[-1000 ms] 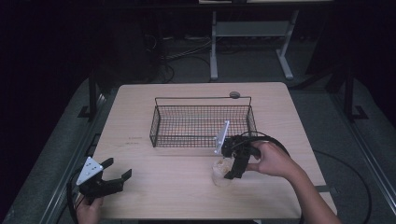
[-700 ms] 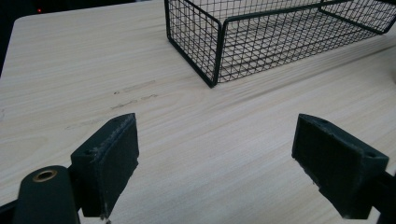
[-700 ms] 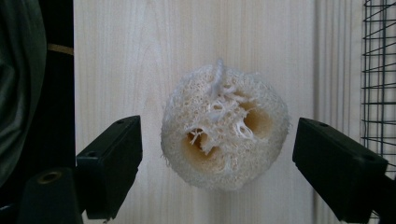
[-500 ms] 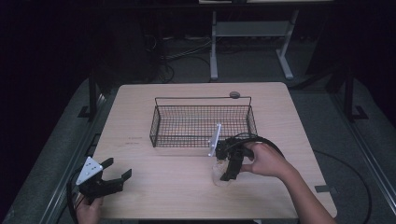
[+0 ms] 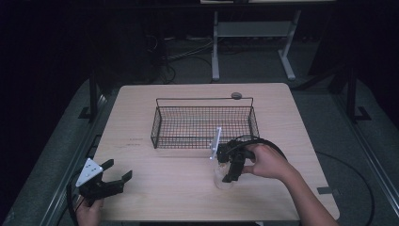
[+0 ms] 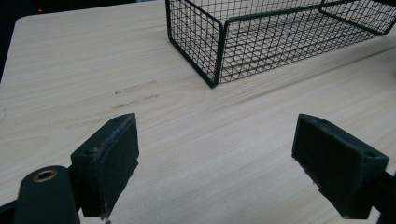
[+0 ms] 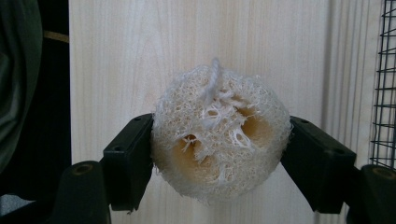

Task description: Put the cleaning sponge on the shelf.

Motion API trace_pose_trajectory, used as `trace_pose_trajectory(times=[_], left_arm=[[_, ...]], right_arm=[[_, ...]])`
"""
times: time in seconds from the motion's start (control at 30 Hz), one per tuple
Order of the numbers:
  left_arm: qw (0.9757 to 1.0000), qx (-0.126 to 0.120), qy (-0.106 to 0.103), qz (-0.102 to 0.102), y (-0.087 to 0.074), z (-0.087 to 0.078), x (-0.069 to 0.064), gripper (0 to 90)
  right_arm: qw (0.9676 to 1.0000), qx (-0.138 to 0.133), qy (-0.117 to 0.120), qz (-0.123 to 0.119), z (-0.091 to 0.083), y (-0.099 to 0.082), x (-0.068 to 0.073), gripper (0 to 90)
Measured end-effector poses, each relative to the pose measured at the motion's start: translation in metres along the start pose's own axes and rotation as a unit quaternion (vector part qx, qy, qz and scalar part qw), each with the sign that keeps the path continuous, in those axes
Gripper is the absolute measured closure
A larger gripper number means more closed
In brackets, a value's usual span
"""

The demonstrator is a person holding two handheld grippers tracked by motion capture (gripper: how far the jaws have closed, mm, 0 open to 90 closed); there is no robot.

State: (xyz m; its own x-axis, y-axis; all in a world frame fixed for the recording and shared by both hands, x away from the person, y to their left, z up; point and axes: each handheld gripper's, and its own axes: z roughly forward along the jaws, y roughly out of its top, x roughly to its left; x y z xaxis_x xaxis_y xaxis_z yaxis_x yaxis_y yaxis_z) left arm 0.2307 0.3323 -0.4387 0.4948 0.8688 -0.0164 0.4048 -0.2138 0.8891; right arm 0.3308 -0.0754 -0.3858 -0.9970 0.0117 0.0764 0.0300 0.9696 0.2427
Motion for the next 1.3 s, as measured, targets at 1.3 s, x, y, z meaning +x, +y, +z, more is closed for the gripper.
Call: trace_pose_trajectory(times=[1.3], left_arm=[[1.0000, 0.004, 0.000, 0.001, 0.000, 0.001, -0.001, 13.9]], right_arm=[[0.9987, -0.046, -0.004, 0.023, -0.070, 0.009, -0.044, 28.1]])
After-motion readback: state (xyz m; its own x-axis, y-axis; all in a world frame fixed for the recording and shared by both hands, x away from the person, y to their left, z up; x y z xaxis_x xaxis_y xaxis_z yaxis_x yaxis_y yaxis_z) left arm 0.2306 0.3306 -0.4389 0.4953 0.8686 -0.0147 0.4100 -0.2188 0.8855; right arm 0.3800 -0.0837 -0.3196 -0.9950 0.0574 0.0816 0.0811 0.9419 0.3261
